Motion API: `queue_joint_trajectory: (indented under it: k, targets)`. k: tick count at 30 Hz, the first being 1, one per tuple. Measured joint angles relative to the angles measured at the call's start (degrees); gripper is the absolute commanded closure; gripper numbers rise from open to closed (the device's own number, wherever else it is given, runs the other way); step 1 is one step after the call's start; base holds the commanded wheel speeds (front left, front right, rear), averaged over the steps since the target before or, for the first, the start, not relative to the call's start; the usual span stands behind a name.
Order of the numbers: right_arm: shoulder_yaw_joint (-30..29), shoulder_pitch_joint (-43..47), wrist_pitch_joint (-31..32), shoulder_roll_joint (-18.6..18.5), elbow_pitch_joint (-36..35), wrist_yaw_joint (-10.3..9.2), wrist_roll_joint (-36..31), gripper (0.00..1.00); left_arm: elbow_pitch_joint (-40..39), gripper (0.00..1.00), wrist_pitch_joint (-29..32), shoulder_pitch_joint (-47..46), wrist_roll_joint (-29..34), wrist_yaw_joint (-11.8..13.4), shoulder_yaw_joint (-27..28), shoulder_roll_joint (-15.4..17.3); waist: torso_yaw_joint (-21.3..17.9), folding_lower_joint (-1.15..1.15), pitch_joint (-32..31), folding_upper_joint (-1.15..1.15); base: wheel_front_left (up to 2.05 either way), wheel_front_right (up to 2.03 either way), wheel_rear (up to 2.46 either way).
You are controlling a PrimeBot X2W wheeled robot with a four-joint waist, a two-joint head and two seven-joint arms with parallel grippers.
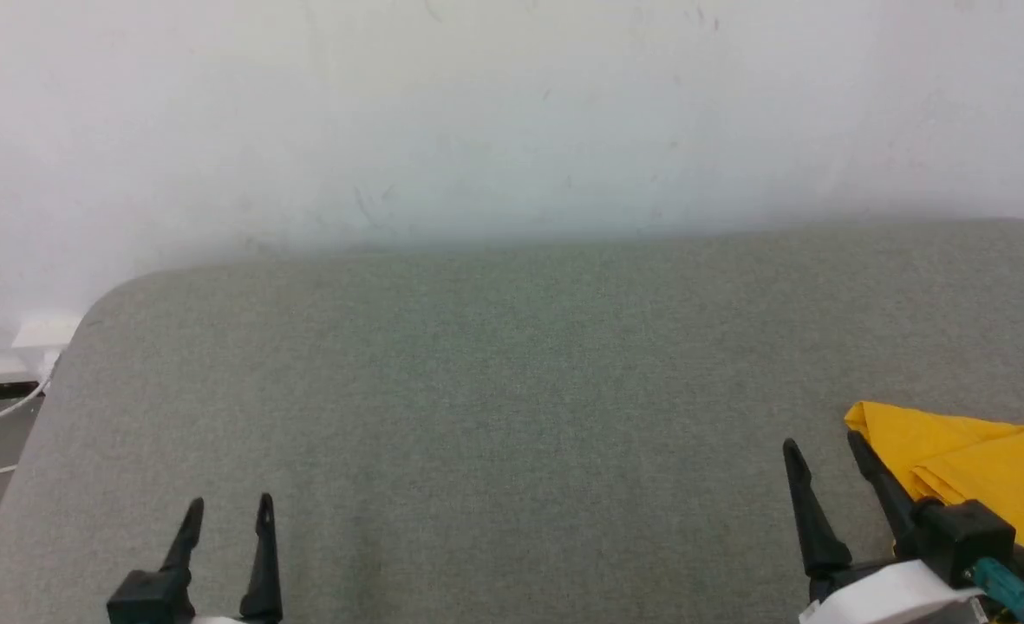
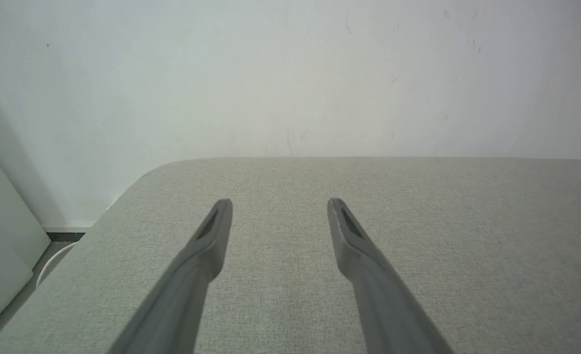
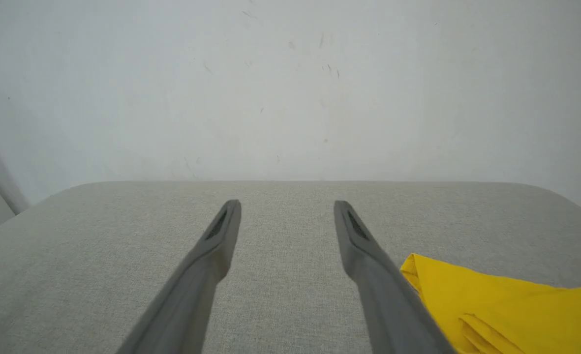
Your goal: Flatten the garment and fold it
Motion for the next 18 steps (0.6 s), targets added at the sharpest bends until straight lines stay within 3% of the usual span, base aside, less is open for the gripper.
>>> queue_joint_trajectory:
  k: [10,11,18]
  targets:
    - [-0.1,0.8,0.5,0.9,-0.9,0.00,-1.2,0.00,0.9,0.00,0.0,0.1,0.2,-0.3,-0.9,-0.6,-0.1,0.01,-0.1,0.00,0.00,0.00,0.00]
    - [-0.1,0.8,0.5,0.9,-0.8,0.01,-1.2,1.00,0.9,1.00,0.1,0.1,0.2,-0.3,-0.9,-0.7,-0.1,0.01,-0.1,0.00,0.00,0.00,0.00]
    - [-0.1,0.8,0.8,0.9,-0.8,0.01,-1.2,1.00,0.8,1.00,0.6,0.0,0.2,-0.3,-0.9,-0.7,-0.1,0.01,0.0,0.00,0.00,0.00,0.00]
